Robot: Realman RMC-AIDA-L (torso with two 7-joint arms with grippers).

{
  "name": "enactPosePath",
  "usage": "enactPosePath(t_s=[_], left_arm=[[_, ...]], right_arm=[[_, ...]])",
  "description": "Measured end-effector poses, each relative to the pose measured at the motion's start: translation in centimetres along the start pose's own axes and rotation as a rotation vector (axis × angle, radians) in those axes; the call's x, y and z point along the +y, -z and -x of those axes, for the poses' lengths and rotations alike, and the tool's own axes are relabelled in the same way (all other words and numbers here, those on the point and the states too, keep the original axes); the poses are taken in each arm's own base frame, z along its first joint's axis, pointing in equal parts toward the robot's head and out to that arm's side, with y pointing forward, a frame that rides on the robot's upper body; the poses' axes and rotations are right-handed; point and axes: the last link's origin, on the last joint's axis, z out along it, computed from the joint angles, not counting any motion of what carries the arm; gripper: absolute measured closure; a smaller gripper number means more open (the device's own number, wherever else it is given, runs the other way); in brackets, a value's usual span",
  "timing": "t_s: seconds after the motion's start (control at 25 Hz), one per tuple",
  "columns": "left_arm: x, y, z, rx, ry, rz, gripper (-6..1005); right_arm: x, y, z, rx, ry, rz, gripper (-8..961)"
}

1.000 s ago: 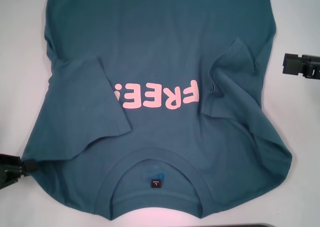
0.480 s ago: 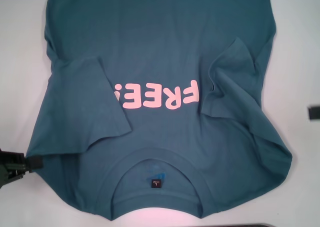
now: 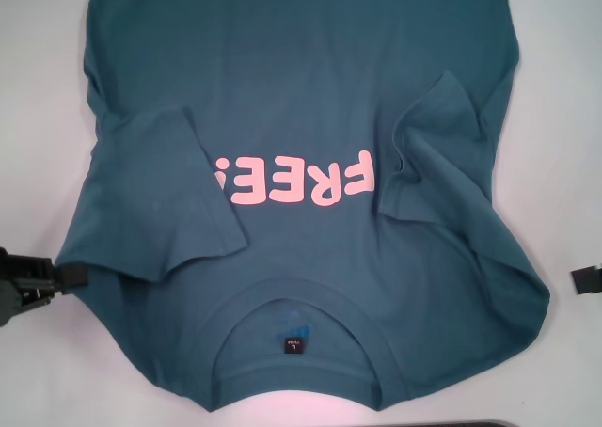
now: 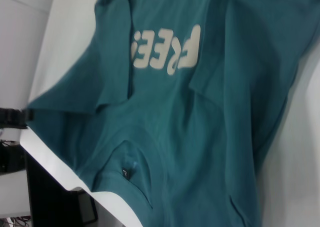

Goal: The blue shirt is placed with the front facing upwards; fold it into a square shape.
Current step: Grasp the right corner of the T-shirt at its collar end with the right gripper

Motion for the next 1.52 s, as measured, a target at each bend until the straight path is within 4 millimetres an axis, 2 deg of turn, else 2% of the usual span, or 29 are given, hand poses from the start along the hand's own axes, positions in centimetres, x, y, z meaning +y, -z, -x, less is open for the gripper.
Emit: enactPosePath(t_s=[0.28,0.72,1.04,1.4,1.52], left_arm=[[0.3,0.1,-0.5,0.005,-0.016,0.006,961],[0.4,0.0,-0.5,0.004,-0.022,0.007,962],[0.5,-0.1,-0.6,0.005,-0.024,0.008,962],[0.4,0.0,-0.7,0.009,-0.023,0.005,961],[0.4,0.0,-0.7,0.007,-0.024,0.006,961]], right_arm=[[0.2,-2.6,0.1,0.039,-0.008,0.005,53],[-0.5,-4.6,1.0,0.034,-0.072,-0.021,68],[-0.2,-6.2,1.7,0.070,-0.076,-0.030,79],[-0.3,-6.0,1.3,0.086,-0.074,-0.041,267],[-0.3,-6.0,1.3,0.083,-0.074,-0.044,416]])
